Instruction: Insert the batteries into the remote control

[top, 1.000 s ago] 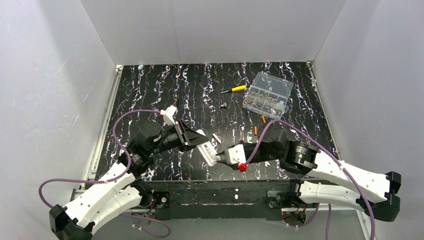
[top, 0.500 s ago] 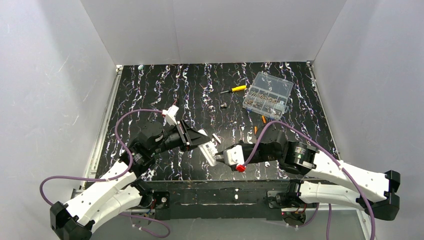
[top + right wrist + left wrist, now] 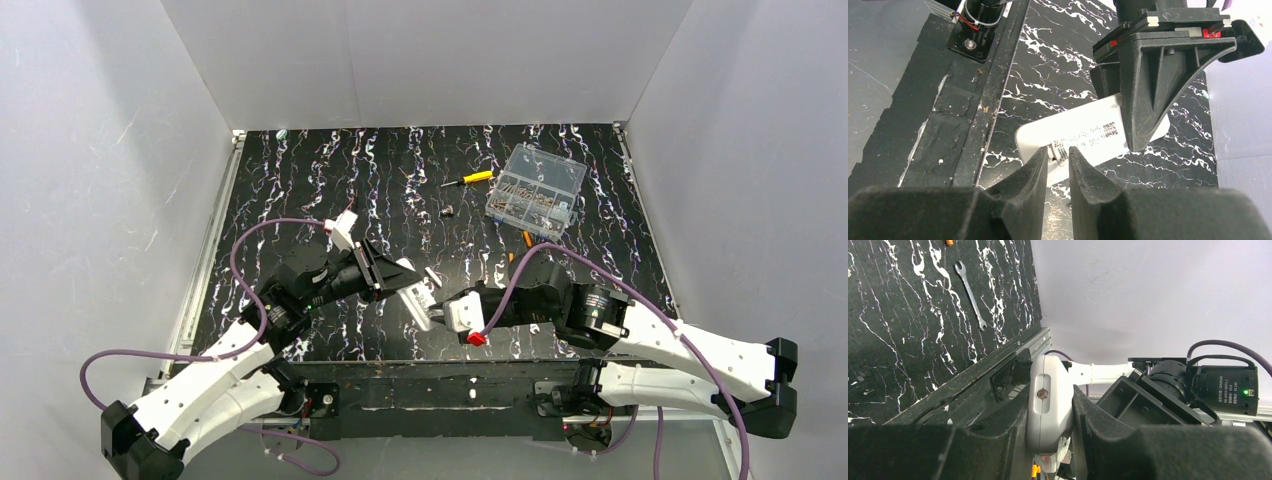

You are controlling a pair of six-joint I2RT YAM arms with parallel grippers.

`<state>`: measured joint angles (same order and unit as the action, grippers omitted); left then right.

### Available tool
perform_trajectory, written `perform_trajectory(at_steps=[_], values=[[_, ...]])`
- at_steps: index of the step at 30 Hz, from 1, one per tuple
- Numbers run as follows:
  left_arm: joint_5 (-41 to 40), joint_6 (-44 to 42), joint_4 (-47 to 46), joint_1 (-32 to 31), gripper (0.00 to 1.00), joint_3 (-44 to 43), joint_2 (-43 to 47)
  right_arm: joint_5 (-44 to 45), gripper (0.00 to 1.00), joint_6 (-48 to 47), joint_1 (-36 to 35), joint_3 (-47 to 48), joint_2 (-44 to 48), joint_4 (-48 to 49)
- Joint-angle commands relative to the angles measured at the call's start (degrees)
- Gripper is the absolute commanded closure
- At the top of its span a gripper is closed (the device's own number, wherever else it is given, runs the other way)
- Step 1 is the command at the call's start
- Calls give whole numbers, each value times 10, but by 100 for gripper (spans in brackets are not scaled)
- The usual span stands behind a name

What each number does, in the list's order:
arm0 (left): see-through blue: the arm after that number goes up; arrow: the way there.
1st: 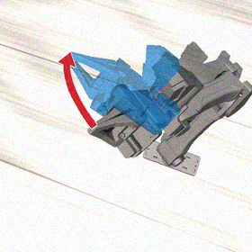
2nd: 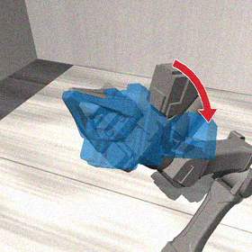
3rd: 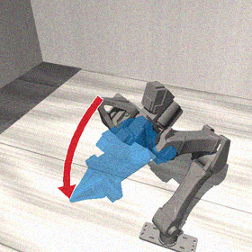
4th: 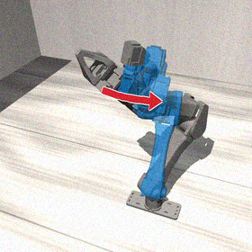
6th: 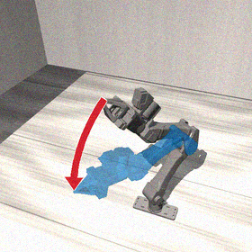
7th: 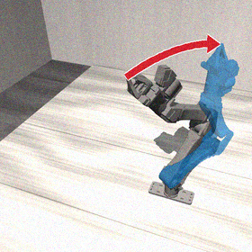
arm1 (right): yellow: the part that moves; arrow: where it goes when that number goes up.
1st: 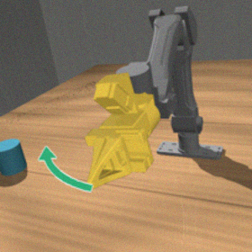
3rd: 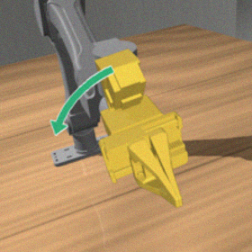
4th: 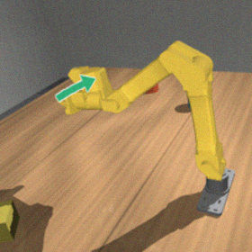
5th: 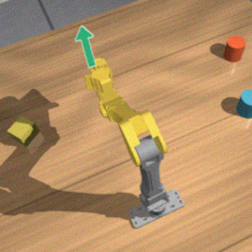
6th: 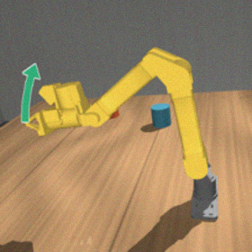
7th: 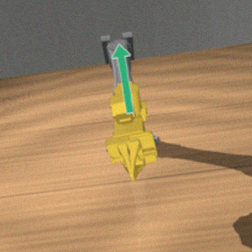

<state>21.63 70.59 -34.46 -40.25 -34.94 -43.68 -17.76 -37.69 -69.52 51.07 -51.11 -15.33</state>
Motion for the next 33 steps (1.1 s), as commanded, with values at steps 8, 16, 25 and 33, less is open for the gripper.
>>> perform_trajectory(at_steps=[8, 16, 25, 33], values=[[13, 22, -72, -5, 100, 6, -9, 47, 71, -14, -6, -17, 9, 47], [12, 23, -75, -5, 100, 13, -7, 68, 71, -16, -6, -30, 24, 83], [12, 24, -78, -6, 100, 20, -7, 88, 71, -18, -6, -37, 36, 100], [10, 24, -79, -6, 100, 28, -5, 98, 71, -19, -6, -39, 40, 106]])
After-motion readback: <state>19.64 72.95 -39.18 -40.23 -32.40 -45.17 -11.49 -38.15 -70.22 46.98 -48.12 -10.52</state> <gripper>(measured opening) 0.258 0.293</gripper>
